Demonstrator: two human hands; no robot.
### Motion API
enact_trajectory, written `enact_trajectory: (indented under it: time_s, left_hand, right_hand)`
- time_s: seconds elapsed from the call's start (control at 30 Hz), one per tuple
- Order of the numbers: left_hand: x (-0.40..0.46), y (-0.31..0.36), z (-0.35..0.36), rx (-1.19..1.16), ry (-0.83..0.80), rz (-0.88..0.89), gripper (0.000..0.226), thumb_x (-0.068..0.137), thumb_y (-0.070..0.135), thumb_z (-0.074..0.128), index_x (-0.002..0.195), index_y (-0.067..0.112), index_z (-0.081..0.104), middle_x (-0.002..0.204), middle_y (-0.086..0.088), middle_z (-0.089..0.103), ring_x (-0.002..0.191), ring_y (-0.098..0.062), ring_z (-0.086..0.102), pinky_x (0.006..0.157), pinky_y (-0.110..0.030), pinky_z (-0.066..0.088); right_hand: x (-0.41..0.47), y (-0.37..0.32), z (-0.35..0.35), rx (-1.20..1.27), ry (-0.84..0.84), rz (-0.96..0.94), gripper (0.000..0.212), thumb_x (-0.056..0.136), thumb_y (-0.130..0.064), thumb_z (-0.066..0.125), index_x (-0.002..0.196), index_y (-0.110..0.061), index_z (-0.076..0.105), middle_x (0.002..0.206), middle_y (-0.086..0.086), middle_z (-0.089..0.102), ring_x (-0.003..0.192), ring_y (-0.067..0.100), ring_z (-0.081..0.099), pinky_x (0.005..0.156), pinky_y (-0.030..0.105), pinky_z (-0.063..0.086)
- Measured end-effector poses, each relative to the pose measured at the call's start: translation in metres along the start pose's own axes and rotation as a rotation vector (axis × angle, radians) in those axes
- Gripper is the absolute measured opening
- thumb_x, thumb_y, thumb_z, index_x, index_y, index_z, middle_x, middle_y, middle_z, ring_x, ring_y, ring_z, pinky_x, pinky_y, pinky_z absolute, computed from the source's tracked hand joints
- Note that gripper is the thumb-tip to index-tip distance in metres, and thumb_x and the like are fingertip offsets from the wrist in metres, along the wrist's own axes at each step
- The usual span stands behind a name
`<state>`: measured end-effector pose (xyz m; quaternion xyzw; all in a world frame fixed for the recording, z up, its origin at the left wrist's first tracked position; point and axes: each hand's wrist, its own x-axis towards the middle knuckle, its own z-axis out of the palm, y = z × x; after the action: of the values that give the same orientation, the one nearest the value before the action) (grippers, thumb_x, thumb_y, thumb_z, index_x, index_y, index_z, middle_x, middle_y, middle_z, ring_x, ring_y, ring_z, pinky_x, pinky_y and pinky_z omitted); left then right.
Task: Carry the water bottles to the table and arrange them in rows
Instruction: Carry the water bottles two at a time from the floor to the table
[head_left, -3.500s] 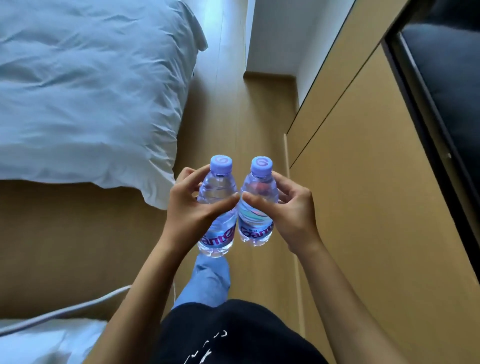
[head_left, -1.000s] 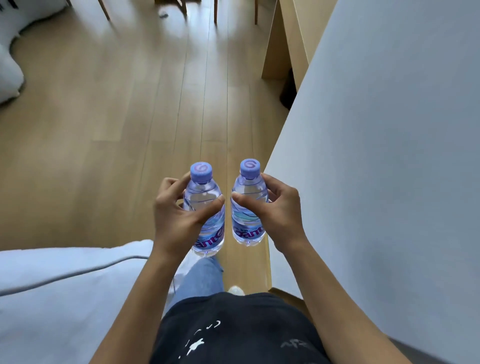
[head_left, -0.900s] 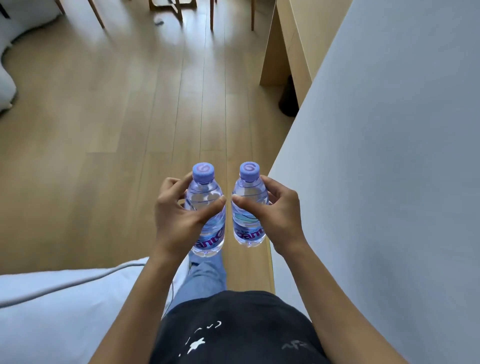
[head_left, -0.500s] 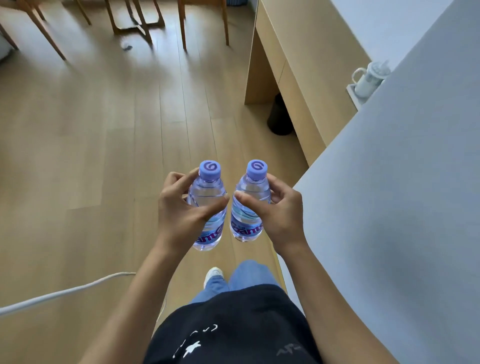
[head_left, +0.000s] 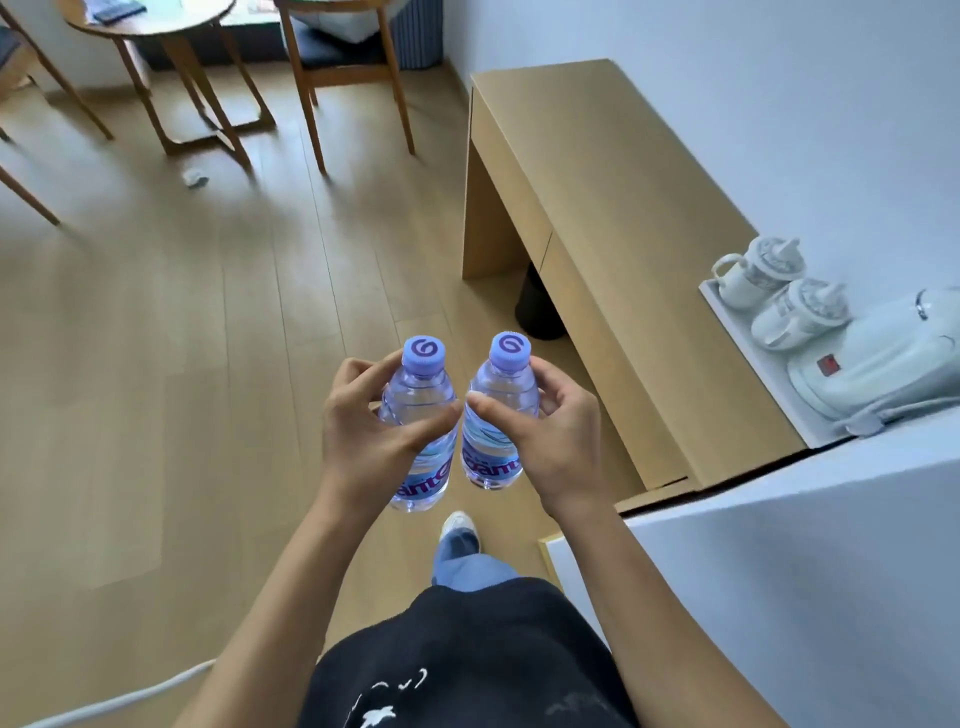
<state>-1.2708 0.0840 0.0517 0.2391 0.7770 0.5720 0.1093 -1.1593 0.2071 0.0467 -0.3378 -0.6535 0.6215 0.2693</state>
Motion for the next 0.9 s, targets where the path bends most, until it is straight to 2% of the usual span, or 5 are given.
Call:
enact_trajectory:
  time_s: [0.13, 0.4, 0.63, 0.77, 0.9]
  left_hand:
    - [0.075, 0.005, 0.019, -0.002, -0.027, 0.039, 0.050, 0.062, 0.022, 0.091, 0.104, 0.036, 0.069, 0.087, 0.005, 0.049, 0.073, 0.004, 0.052, 0.065, -0.010, 0.043]
    - [0.205, -0.001, 0.055, -0.060, -0.168, 0.086, 0.048, 0.062, 0.021, 0.091, 0.096, 0.044, 0.066, 0.090, 0.003, 0.052, 0.075, 0.006, 0.055, 0.067, -0.007, 0.043]
    - [0.334, -0.013, 0.088, -0.055, -0.385, 0.150, 0.047, 0.061, 0.026, 0.092, 0.100, 0.039, 0.069, 0.088, 0.010, 0.047, 0.078, 0.001, 0.054, 0.069, -0.014, 0.046]
    - [0.397, -0.006, 0.109, -0.045, -0.515, 0.224, 0.047, 0.062, 0.030, 0.091, 0.095, 0.050, 0.064, 0.091, 0.005, 0.048, 0.081, 0.000, 0.055, 0.070, -0.019, 0.050]
    - [0.444, -0.002, 0.140, -0.055, -0.582, 0.218, 0.046, 0.062, 0.023, 0.091, 0.095, 0.042, 0.065, 0.089, 0.009, 0.047, 0.080, 0.007, 0.055, 0.067, -0.005, 0.044]
  right_hand:
    - [0.064, -0.013, 0.008, 0.001, 0.053, -0.008, 0.031, 0.073, -0.020, 0.088, 0.099, -0.019, 0.071, 0.088, -0.004, 0.077, 0.082, 0.014, 0.074, 0.074, 0.025, 0.059]
    - [0.173, -0.020, 0.027, -0.004, 0.248, 0.068, 0.035, 0.071, -0.021, 0.089, 0.101, -0.018, 0.072, 0.091, -0.003, 0.077, 0.085, 0.016, 0.074, 0.084, 0.041, 0.060]
    - [0.270, -0.028, 0.054, 0.006, 0.482, 0.049, 0.027, 0.070, -0.023, 0.088, 0.093, -0.022, 0.073, 0.085, -0.006, 0.076, 0.079, 0.010, 0.073, 0.069, 0.017, 0.054]
    - [0.315, -0.033, 0.061, -0.009, 0.620, 0.058, 0.030, 0.070, -0.025, 0.088, 0.094, -0.023, 0.072, 0.088, -0.008, 0.075, 0.082, 0.009, 0.072, 0.074, 0.022, 0.056]
    - [0.350, -0.033, 0.057, -0.015, 0.720, 0.106, 0.032, 0.069, -0.024, 0.089, 0.095, -0.022, 0.071, 0.090, -0.005, 0.075, 0.086, 0.014, 0.072, 0.081, 0.036, 0.058]
